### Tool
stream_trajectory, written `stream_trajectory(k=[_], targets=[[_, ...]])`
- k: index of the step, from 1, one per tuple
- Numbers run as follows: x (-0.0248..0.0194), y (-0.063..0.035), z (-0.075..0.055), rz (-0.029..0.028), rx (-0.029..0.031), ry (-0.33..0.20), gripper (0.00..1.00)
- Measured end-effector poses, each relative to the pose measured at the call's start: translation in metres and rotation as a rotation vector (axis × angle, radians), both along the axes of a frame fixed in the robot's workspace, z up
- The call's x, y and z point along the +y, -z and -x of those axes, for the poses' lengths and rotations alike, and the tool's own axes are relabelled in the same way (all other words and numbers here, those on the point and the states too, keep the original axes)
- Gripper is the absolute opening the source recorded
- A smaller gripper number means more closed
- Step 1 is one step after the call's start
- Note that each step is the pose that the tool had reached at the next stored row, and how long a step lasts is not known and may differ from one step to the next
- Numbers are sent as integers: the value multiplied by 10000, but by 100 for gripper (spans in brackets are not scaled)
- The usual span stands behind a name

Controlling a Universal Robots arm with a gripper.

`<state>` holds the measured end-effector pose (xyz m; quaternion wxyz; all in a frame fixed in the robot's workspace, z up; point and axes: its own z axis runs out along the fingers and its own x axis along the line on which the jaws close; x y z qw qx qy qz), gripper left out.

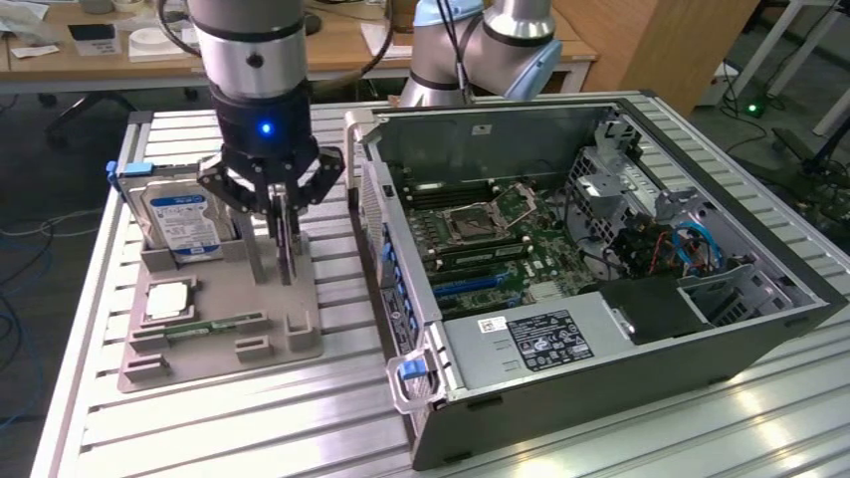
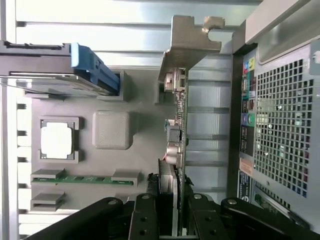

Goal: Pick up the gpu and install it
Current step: 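Pick up the gpu and move the gpu toward the slot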

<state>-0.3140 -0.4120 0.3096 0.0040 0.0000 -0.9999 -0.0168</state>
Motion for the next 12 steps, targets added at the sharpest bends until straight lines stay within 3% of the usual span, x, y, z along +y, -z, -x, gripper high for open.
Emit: stream_trajectory(k=[12], targets=[[0,-546,0,-1,0,0,27]])
